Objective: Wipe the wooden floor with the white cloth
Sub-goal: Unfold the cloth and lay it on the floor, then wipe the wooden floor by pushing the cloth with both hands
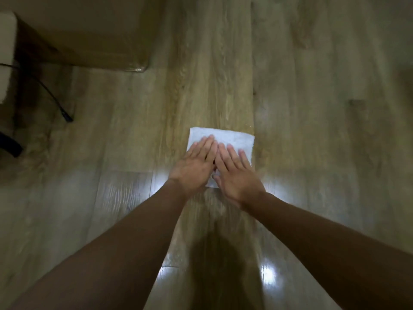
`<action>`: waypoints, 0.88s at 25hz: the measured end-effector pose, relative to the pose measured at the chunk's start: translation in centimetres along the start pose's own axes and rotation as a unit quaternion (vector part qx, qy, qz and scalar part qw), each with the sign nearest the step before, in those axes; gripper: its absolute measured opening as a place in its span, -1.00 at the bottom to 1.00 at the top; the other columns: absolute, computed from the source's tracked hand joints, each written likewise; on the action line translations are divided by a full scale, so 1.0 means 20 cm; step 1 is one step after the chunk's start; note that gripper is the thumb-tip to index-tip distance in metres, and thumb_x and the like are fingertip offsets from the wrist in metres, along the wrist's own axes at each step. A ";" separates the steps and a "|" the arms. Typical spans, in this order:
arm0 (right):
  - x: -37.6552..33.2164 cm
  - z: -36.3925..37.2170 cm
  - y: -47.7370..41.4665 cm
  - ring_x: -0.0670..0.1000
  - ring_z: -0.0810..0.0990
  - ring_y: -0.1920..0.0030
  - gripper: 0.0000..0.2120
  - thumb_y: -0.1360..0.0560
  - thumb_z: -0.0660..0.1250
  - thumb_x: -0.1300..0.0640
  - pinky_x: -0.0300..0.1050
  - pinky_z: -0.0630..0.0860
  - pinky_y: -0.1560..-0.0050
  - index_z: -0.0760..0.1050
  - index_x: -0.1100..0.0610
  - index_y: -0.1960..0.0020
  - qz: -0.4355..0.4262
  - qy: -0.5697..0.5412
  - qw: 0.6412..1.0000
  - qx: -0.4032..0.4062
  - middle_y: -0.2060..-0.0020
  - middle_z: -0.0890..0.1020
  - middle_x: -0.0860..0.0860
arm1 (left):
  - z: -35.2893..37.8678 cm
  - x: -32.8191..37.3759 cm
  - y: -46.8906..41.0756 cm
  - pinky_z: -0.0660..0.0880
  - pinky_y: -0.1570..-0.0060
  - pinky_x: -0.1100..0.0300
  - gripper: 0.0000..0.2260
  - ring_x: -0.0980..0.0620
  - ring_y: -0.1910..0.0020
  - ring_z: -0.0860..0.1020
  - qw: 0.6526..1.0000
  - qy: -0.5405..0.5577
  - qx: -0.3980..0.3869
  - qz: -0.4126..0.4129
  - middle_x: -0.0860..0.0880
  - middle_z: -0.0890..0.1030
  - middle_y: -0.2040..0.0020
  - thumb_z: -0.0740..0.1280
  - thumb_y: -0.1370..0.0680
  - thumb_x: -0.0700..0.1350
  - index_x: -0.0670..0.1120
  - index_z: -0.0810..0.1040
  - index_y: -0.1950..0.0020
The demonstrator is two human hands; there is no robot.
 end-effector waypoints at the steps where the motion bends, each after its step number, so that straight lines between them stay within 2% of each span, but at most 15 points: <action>1: -0.01 -0.01 -0.07 0.13 -0.17 -0.55 -0.42 -0.64 -0.14 -0.07 0.12 -0.23 -0.51 -0.16 0.19 -0.56 -0.007 0.000 1.000 0.024 -0.56 -0.10 0.11 | 0.00 -0.07 -0.01 -0.20 -0.50 0.04 -0.48 -0.14 -0.55 -0.11 1.000 0.001 0.020 -0.003 -0.22 -0.08 -0.56 -0.10 -0.65 -0.05 -0.25 -0.10 -0.55; 4: -0.04 -0.15 -0.44 0.04 -0.11 -0.55 -0.43 -0.63 -0.10 -0.10 0.10 -0.20 -0.51 -0.10 0.11 -0.56 -0.035 0.007 0.997 0.074 -0.56 -0.04 0.02 | -0.03 -0.36 -0.12 -0.15 -0.51 0.05 -0.45 -0.14 -0.55 -0.08 0.994 0.028 0.015 -0.101 -0.25 -0.06 -0.56 -0.11 -0.60 -0.07 -0.28 -0.10 -0.53; 7: -0.12 -0.24 -0.75 0.03 -0.12 -0.55 -0.45 -0.64 -0.09 -0.07 0.11 -0.21 -0.51 -0.11 0.06 -0.56 -0.049 0.021 0.998 0.044 -0.56 -0.05 -0.04 | -0.04 -0.60 -0.21 -0.17 -0.52 0.06 -0.41 -0.12 -0.55 -0.15 0.968 0.112 -0.034 -0.222 -0.24 -0.15 -0.56 0.04 -0.62 -0.10 -0.28 -0.16 -0.53; 9: -0.15 -0.22 -0.68 0.06 -0.11 -0.55 -0.47 -0.64 -0.11 -0.03 0.13 -0.19 -0.51 -0.09 0.09 -0.56 -0.039 0.003 0.998 0.055 -0.56 -0.02 -0.03 | -0.04 -0.60 -0.17 -0.18 -0.52 0.03 -0.40 -0.15 -0.55 -0.17 0.965 0.130 -0.037 -0.225 -0.25 -0.15 -0.55 0.06 -0.62 -0.09 -0.29 -0.15 -0.53; 13: -0.31 -0.11 -0.25 0.10 0.09 -0.53 -0.49 -0.63 -0.14 0.01 0.16 0.04 -0.50 0.12 0.14 -0.53 -0.124 -0.003 0.990 0.064 -0.53 0.18 0.02 | 0.01 -0.34 0.24 -0.15 -0.52 -0.05 -0.43 -0.19 -0.54 -0.20 0.975 0.087 -0.004 -0.206 -0.28 -0.15 -0.55 -0.02 -0.63 -0.07 -0.31 -0.15 -0.53; 15: -0.34 -0.11 -0.24 0.11 0.13 -0.52 -0.49 -0.62 -0.14 0.01 0.15 0.08 -0.49 0.16 0.13 -0.52 -0.157 0.019 0.986 0.046 -0.52 0.21 0.03 | 0.01 -0.32 0.34 -0.12 -0.52 -0.02 -0.48 -0.16 -0.55 -0.16 0.975 0.091 0.016 -0.202 -0.26 -0.12 -0.55 -0.09 -0.64 -0.10 -0.30 -0.11 -0.54; 18: -0.47 -0.22 -0.64 0.06 0.00 -0.55 -0.51 -0.65 -0.15 -0.03 0.11 -0.05 -0.48 0.02 0.04 -0.56 -0.194 0.020 0.981 0.021 -0.55 0.06 -0.05 | -0.03 -0.69 0.24 -0.11 -0.52 -0.02 -0.50 -0.17 -0.55 -0.16 0.955 0.086 0.039 -0.282 -0.28 -0.15 -0.55 -0.10 -0.66 -0.12 -0.31 -0.16 -0.53; 20: -0.60 -0.30 -1.02 0.06 -0.03 -0.55 -0.49 -0.65 -0.06 -0.02 0.11 -0.08 -0.47 -0.04 0.02 -0.56 -0.188 -0.006 0.982 0.011 -0.56 0.03 -0.08 | -0.06 -0.99 0.14 -0.10 -0.51 -0.08 -0.46 -0.24 -0.54 -0.14 0.932 0.125 0.000 -0.339 -0.31 -0.11 -0.54 -0.01 -0.64 -0.13 -0.34 -0.12 -0.52; 22: -0.73 -0.35 -1.22 0.07 -0.06 -0.55 -0.44 -0.63 0.03 0.01 0.11 -0.12 -0.48 -0.07 0.04 -0.57 -0.166 -0.032 0.986 -0.007 -0.56 0.01 -0.07 | -0.07 -1.19 0.15 -0.07 -0.51 -0.09 -0.45 -0.22 -0.54 -0.09 0.913 0.142 -0.033 -0.381 -0.28 -0.05 -0.55 0.06 -0.63 -0.11 -0.31 -0.05 -0.53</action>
Point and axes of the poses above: each hand's wrist, its own y-axis away from the middle knuckle, its own z-axis out of the palm, x = y × z, the point moved 6 cm from there along -y, towards the middle knuckle
